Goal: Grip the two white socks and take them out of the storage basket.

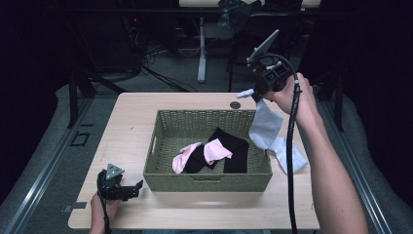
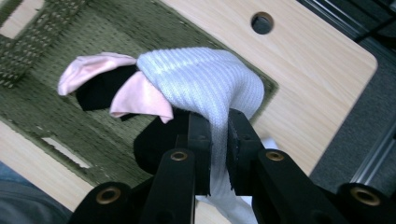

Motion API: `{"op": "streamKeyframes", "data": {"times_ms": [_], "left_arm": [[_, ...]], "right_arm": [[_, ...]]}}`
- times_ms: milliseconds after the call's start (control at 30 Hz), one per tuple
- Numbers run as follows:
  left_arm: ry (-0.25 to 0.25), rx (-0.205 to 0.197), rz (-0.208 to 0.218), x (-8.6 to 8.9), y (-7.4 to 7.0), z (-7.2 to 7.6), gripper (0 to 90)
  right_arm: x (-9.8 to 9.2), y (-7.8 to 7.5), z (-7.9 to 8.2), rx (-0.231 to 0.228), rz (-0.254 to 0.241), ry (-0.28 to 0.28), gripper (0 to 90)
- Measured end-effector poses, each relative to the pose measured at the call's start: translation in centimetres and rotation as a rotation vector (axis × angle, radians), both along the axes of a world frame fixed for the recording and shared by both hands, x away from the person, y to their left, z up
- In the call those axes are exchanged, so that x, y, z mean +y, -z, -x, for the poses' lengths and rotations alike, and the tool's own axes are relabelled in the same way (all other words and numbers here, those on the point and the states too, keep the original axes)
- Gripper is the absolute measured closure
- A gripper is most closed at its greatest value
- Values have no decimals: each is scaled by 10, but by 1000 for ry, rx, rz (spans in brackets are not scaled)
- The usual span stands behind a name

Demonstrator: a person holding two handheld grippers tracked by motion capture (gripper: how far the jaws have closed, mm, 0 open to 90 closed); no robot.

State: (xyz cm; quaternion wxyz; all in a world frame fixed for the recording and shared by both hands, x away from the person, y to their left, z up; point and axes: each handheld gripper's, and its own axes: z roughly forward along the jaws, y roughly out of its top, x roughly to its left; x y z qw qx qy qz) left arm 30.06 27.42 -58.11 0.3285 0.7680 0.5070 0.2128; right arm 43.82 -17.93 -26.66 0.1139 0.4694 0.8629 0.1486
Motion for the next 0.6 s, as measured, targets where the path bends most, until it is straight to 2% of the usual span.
{"op": "streamKeyframes", "data": {"times_ms": [367, 500, 600], "left_arm": [[-3, -1, -2, 0, 1, 0, 1], [-5, -1, -3, 0, 1, 0, 1], [-3, -1, -4, 0, 0, 0, 1]], "right_arm": [[-61, 10, 4, 1, 0, 120, 820], [-82, 25, 4, 11, 0, 161, 820], [-95, 44, 3, 23, -5, 188, 820]]}}
